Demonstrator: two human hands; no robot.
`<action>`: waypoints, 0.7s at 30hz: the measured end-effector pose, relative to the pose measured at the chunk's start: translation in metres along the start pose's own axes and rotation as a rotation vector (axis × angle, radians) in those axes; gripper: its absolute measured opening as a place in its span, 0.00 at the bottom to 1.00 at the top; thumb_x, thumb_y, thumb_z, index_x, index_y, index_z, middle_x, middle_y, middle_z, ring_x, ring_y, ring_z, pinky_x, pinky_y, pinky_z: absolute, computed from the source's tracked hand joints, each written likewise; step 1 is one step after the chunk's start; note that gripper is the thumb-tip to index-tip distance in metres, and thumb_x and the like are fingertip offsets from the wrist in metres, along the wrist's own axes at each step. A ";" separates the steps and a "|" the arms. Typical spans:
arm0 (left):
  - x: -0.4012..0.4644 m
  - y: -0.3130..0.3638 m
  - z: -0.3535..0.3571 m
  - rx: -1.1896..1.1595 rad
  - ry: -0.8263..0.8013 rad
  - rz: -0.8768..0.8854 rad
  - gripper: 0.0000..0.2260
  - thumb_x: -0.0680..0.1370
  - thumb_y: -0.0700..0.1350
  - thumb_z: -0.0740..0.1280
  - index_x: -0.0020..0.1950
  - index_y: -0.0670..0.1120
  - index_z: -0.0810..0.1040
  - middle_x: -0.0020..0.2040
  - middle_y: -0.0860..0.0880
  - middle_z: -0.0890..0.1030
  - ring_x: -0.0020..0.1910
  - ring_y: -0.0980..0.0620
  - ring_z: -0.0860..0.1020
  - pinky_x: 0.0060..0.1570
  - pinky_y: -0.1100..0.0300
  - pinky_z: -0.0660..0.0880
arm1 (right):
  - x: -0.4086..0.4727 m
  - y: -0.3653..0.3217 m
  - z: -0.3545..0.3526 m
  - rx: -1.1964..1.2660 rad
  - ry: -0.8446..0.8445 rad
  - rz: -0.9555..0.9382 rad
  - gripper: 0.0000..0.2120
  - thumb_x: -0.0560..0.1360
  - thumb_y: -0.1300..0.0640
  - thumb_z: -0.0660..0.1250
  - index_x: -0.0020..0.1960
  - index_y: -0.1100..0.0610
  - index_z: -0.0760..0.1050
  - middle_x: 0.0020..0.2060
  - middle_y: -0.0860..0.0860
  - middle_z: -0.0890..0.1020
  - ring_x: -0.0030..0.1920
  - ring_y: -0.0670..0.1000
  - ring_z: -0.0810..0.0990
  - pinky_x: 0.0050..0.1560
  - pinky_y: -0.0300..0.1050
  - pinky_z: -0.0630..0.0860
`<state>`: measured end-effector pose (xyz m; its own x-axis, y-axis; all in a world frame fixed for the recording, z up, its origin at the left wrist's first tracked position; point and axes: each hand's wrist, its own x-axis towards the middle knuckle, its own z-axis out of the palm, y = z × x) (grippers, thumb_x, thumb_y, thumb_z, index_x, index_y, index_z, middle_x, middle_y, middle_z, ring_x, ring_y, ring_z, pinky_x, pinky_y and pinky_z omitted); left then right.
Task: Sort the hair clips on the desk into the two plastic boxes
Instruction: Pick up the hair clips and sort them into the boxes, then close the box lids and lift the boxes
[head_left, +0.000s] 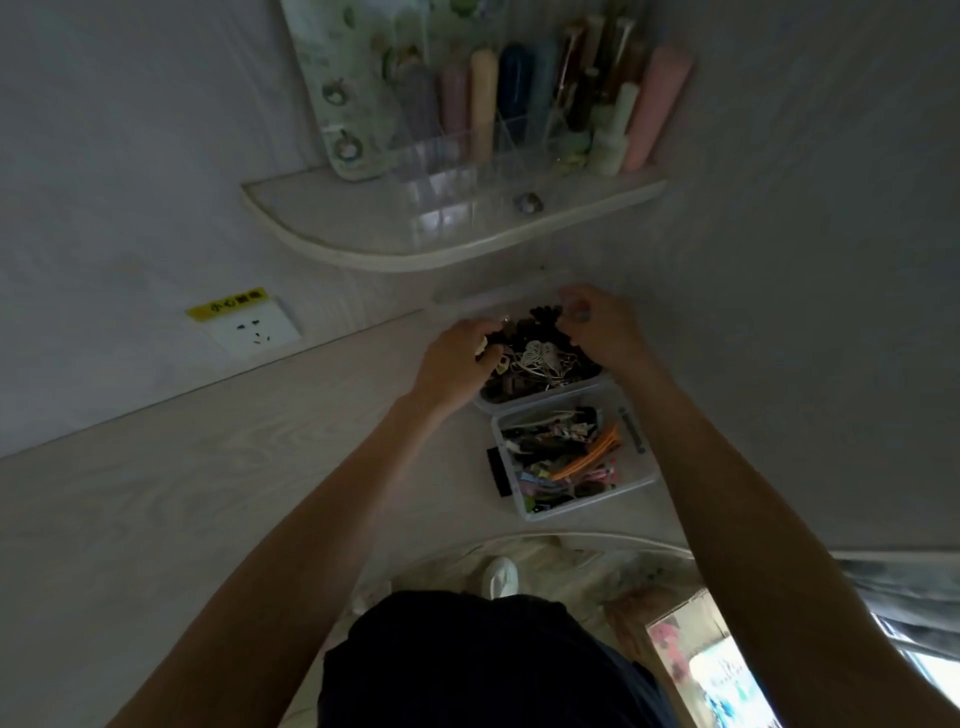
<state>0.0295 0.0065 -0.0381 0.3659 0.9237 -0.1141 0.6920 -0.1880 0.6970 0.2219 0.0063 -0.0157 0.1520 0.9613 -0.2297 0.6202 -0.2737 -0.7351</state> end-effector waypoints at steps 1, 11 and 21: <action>-0.003 -0.002 0.001 0.028 -0.005 0.021 0.16 0.80 0.46 0.60 0.67 0.46 0.71 0.66 0.46 0.74 0.60 0.47 0.75 0.57 0.58 0.69 | 0.000 0.002 -0.001 -0.061 -0.003 -0.030 0.19 0.75 0.62 0.64 0.66 0.58 0.69 0.59 0.59 0.78 0.56 0.58 0.77 0.59 0.49 0.74; -0.003 -0.024 -0.002 0.135 0.364 0.129 0.17 0.75 0.40 0.66 0.64 0.44 0.73 0.62 0.44 0.75 0.61 0.44 0.71 0.59 0.56 0.68 | 0.001 0.012 0.004 -0.372 0.157 -0.434 0.17 0.76 0.62 0.61 0.65 0.60 0.71 0.64 0.59 0.74 0.65 0.59 0.68 0.65 0.49 0.66; 0.029 -0.023 -0.013 0.173 0.187 -0.005 0.16 0.80 0.42 0.60 0.67 0.46 0.71 0.64 0.43 0.75 0.63 0.44 0.70 0.62 0.54 0.66 | 0.043 0.010 0.015 -0.588 0.019 -0.430 0.19 0.77 0.62 0.59 0.68 0.58 0.67 0.66 0.59 0.72 0.67 0.60 0.67 0.65 0.57 0.67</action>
<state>0.0165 0.0419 -0.0485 0.2514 0.9675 0.0273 0.7954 -0.2226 0.5637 0.2235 0.0442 -0.0423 -0.1882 0.9820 0.0173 0.9381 0.1849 -0.2929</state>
